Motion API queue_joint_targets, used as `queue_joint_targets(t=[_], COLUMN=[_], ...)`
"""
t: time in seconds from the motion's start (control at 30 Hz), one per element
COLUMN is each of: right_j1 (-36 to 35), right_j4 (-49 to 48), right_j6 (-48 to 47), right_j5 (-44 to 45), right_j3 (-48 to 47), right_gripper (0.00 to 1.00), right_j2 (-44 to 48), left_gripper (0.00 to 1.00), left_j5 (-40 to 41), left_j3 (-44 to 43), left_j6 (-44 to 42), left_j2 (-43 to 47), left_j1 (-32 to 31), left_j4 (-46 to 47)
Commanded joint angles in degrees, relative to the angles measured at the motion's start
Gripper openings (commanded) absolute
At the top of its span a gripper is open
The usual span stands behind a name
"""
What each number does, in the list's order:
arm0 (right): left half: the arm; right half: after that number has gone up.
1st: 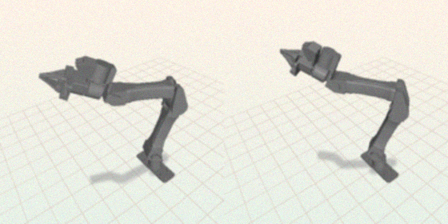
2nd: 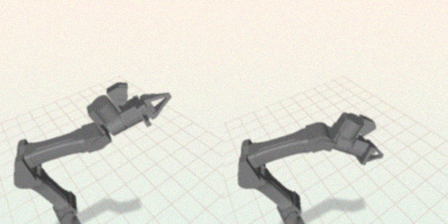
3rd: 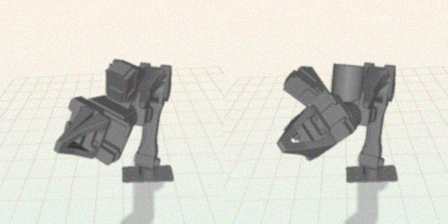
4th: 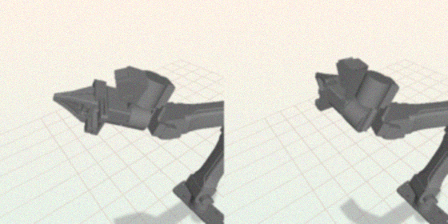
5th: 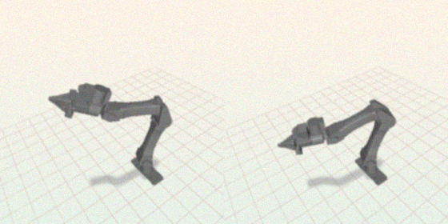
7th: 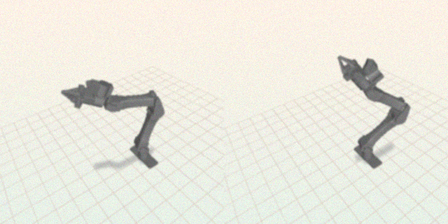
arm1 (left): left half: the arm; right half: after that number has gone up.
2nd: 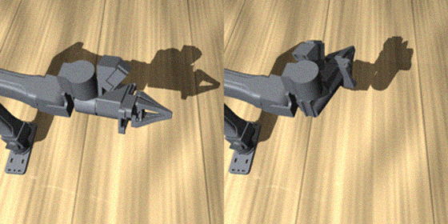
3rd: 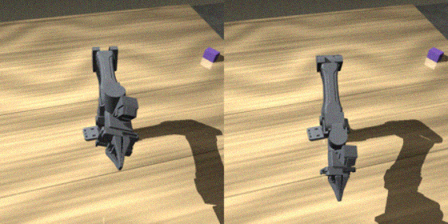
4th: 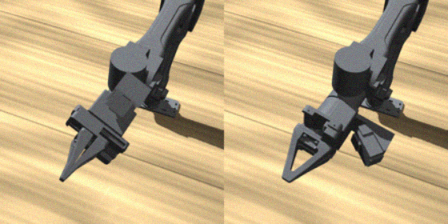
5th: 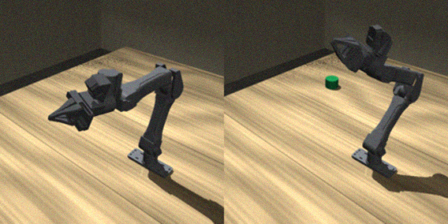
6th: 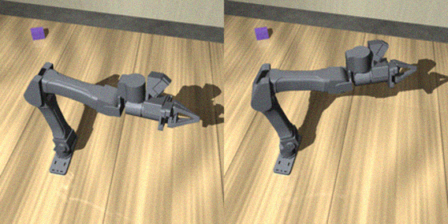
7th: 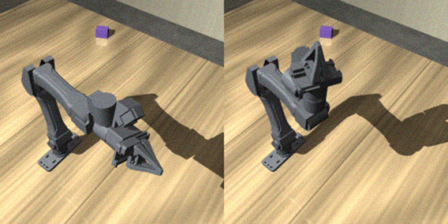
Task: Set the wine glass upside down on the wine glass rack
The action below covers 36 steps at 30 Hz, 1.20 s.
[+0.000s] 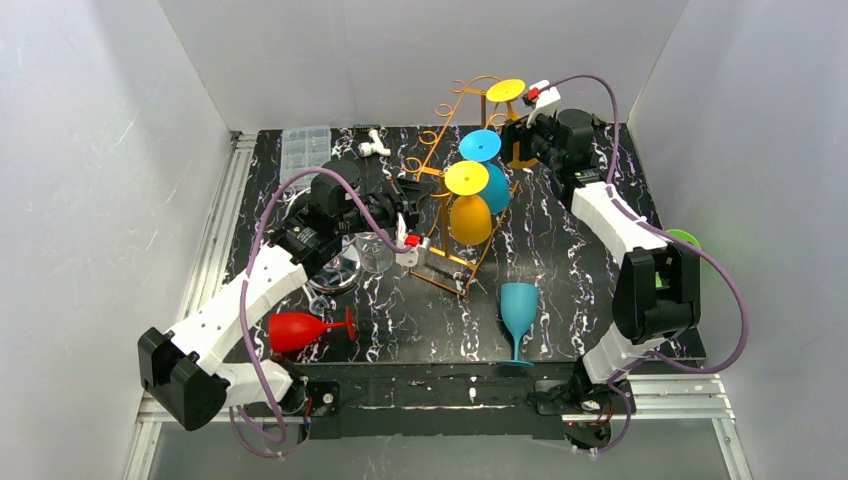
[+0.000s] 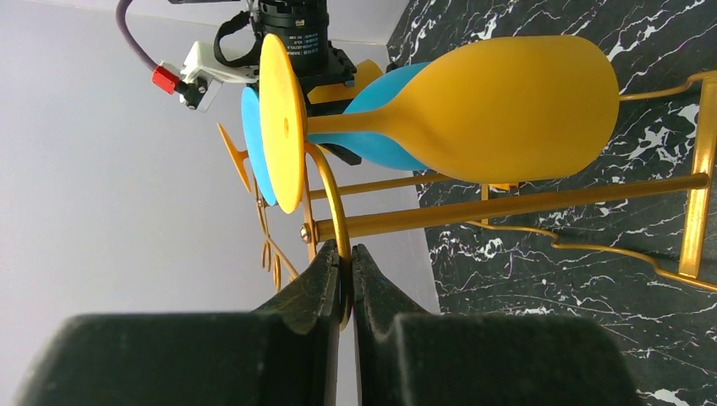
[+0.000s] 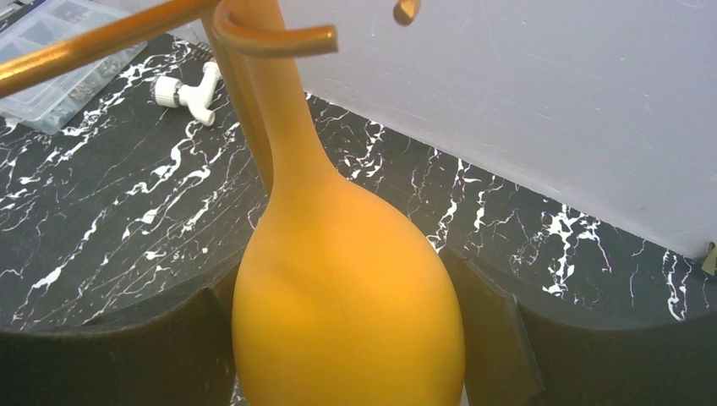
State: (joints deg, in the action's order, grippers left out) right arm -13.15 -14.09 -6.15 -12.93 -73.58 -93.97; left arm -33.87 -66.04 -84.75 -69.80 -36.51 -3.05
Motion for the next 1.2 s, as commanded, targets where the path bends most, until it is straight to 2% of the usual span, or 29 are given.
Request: queue_joint_targets(t=[0.0,0.13,0.33,0.4,0.47,0.5,0.73,0.9,1.17], right_j1=[-0.23,-0.21,0.22,0.35,0.61,0.69,1.64,3.49,4.77], right_j4=[-5.18,-6.13,-6.67,-7.15,-7.68,-7.74,-7.15,-4.75,4.87], right_j6=[0.84,0.52,0.36,0.84,1.32,1.51,2.56,2.67,2.3], right_j5=[1.75,2.27,3.15,3.94,3.96,3.96,3.74,0.93,-0.04], right_j3=[0.78,2.99,5.4,5.75,5.94,5.72,4.7,5.6,6.44], right_gripper=[0.48,0.62,0.72,0.8,0.95,0.98,0.98,0.98,0.98], right_j2=[-0.6,0.19,1.77,2.22,2.54,2.64,4.08,8.29,16.17], left_gripper=[0.0,0.0,0.0,0.0,0.0,0.0,0.0,0.0,0.0], left_j5=[-1.46,-1.54,-1.55,-1.54,-1.55,-1.5,-1.49,-1.25,-1.24], left_j3=[-0.32,-0.23,-0.14,-0.1,0.01,0.01,-0.31,-0.21,0.03], left_j6=[1.17,1.11,1.07,1.06,1.0,0.98,0.59,0.46,0.38], left_j2=[2.25,2.21,1.99,2.03,2.01,1.98,1.88,1.94,2.51], left_j1=[-0.14,-0.14,-0.15,-0.14,-0.13,-0.16,-0.14,-0.14,-0.17], left_j4=[0.58,0.85,1.22,1.18,1.26,1.28,1.04,0.67,0.55])
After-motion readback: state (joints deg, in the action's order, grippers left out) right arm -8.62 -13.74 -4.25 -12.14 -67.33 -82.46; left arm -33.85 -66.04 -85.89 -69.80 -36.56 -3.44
